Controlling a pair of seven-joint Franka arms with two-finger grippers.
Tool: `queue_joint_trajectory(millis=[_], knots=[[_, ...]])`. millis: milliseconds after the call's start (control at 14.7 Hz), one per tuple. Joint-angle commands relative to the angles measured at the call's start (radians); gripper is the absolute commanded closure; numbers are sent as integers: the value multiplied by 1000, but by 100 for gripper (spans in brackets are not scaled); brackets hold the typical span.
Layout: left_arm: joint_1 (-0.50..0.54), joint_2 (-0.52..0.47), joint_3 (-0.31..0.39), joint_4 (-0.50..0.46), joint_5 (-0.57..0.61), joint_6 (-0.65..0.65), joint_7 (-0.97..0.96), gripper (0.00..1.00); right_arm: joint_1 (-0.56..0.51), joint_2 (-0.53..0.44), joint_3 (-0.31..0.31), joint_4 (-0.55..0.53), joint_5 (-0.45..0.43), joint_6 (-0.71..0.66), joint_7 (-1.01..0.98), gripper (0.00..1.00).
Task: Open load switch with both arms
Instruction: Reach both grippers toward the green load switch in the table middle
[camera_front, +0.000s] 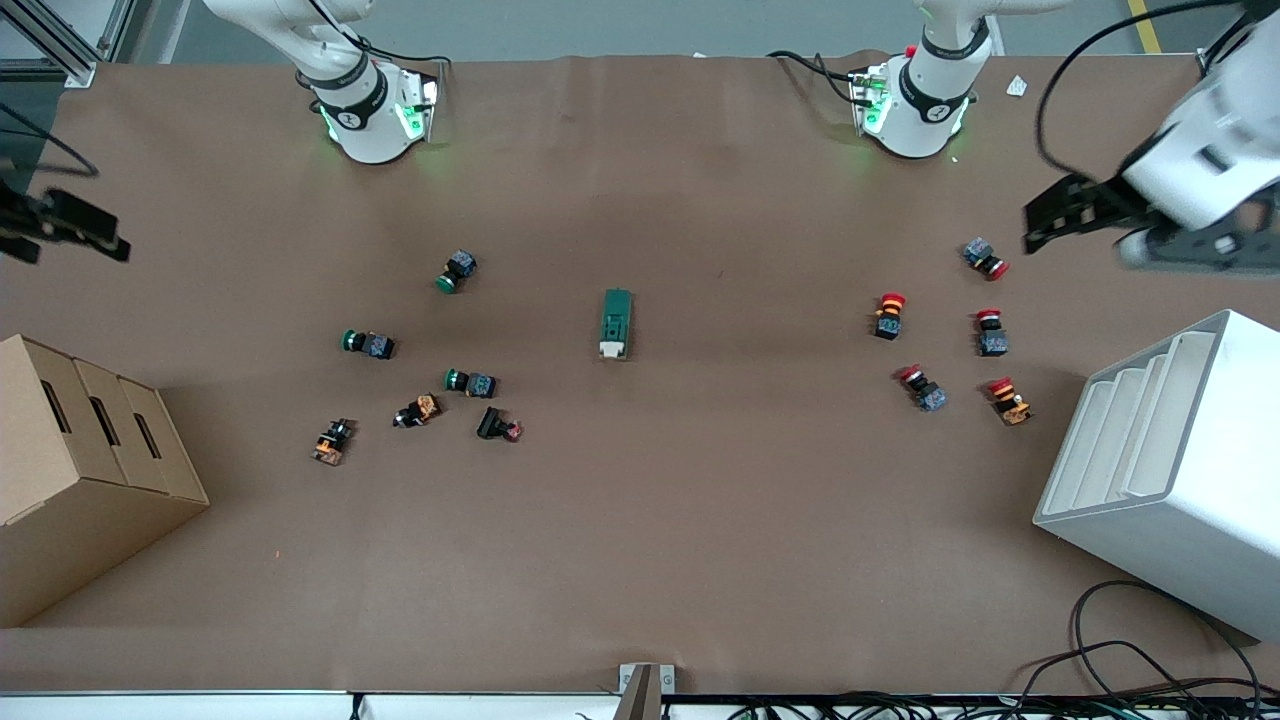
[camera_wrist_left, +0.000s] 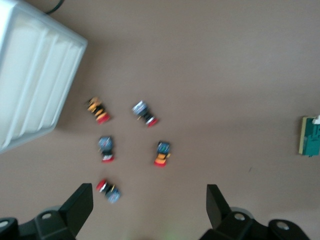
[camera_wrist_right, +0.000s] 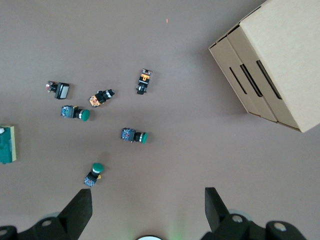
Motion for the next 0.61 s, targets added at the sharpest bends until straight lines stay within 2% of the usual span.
queue_joint_trajectory(millis=[0, 204, 272, 544], knots=[[-63, 86, -51, 34, 2, 83, -84, 0, 25, -62, 19, -41, -13, -36, 85, 0], [-210, 178, -57, 34, 16, 192, -327, 0, 146, -51, 37, -81, -11, -18, 446, 0], [-265, 213, -57, 34, 55, 232, -424, 0, 193, -39, 39, -81, -1, 1, 584, 0], [-461, 336, -57, 26, 195, 355, -817, 0, 346, 85, 40, -81, 21, 89, 1006, 0]])
